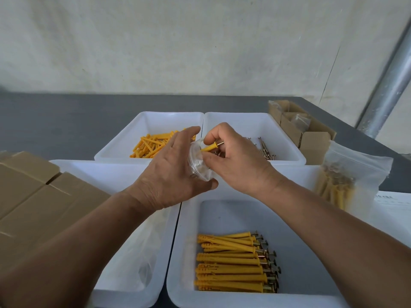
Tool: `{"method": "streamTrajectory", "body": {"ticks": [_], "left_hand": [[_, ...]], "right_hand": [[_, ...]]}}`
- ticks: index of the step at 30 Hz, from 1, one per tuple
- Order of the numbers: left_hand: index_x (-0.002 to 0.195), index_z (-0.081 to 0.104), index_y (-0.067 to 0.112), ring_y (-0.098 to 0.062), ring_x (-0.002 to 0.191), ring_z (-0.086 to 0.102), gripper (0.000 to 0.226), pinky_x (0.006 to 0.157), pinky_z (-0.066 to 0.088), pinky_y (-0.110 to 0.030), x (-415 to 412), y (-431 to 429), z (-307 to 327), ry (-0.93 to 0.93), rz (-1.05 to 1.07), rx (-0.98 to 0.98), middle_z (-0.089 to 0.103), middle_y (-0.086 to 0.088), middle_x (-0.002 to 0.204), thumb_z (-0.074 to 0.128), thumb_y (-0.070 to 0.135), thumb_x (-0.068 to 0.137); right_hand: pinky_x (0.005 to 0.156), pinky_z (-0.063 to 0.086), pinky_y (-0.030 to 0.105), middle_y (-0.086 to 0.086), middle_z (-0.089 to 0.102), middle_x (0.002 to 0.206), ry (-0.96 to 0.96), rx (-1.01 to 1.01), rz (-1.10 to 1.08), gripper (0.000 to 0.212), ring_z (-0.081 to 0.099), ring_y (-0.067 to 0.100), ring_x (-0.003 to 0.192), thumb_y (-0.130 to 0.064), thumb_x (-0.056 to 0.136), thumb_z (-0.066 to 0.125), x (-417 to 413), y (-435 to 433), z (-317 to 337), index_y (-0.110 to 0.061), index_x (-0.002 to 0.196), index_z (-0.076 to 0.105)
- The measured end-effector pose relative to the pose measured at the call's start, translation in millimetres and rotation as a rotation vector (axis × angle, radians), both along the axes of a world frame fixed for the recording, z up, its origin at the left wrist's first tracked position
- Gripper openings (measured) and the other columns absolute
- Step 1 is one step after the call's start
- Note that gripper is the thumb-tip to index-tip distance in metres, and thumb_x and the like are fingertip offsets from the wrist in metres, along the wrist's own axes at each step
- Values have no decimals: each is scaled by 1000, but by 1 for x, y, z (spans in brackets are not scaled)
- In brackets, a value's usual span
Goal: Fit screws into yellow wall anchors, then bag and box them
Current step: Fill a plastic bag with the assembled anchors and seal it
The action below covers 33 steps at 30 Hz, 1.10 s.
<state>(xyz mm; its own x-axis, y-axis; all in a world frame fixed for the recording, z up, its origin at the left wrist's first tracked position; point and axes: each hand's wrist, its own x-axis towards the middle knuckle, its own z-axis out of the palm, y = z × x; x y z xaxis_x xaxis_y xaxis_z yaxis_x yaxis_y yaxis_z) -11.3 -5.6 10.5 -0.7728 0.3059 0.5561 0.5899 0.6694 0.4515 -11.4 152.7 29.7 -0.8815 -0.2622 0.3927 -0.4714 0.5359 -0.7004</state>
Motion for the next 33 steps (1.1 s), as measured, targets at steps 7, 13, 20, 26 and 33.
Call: {"method": "streamTrajectory", "body": {"ticks": [7, 13, 20, 26, 33], "left_hand": [[139, 41, 1, -19, 109, 55, 102, 90, 38, -9, 0, 0, -1, 38, -12, -23, 56, -9, 123, 94, 28, 56], [141, 39, 5, -16, 108, 57, 103, 90, 42, -15, -1, -1, -1, 10, 2, -1, 57, -4, 121, 92, 32, 56], [144, 36, 13, -8, 109, 50, 104, 87, 34, -3, -3, -2, -2, -40, 18, 21, 51, 5, 120, 89, 36, 57], [145, 33, 22, -6, 110, 46, 105, 93, 36, -20, -2, -2, -2, -86, 40, 32, 48, 10, 117, 88, 40, 59], [146, 31, 23, -3, 106, 41, 104, 92, 33, -19, -1, -2, -1, -82, 57, -5, 46, 12, 118, 85, 45, 61]], "right_hand": [[70, 38, 28, -3, 58, 89, -95, 90, 117, 23, 54, 16, 84, -17, 98, 37, 6, -7, 3, -19, 114, 54], [61, 40, 15, -14, 61, 79, -66, 21, 76, 22, 55, 0, 68, -13, 92, 52, 2, -2, 0, -27, 108, 58], [56, 40, 10, -26, 62, 64, 35, 65, 52, 21, 58, -4, 60, -17, 88, 60, 1, 3, 5, -33, 78, 71], [64, 59, 34, -9, 70, 76, -229, 243, -160, 26, 69, 11, 63, -17, 90, 46, -2, 27, 23, -26, 86, 70], [65, 62, 34, 9, 65, 89, -869, 918, 178, 32, 66, 23, 71, -33, 89, 70, 5, 29, 1, -4, 100, 63]]}}
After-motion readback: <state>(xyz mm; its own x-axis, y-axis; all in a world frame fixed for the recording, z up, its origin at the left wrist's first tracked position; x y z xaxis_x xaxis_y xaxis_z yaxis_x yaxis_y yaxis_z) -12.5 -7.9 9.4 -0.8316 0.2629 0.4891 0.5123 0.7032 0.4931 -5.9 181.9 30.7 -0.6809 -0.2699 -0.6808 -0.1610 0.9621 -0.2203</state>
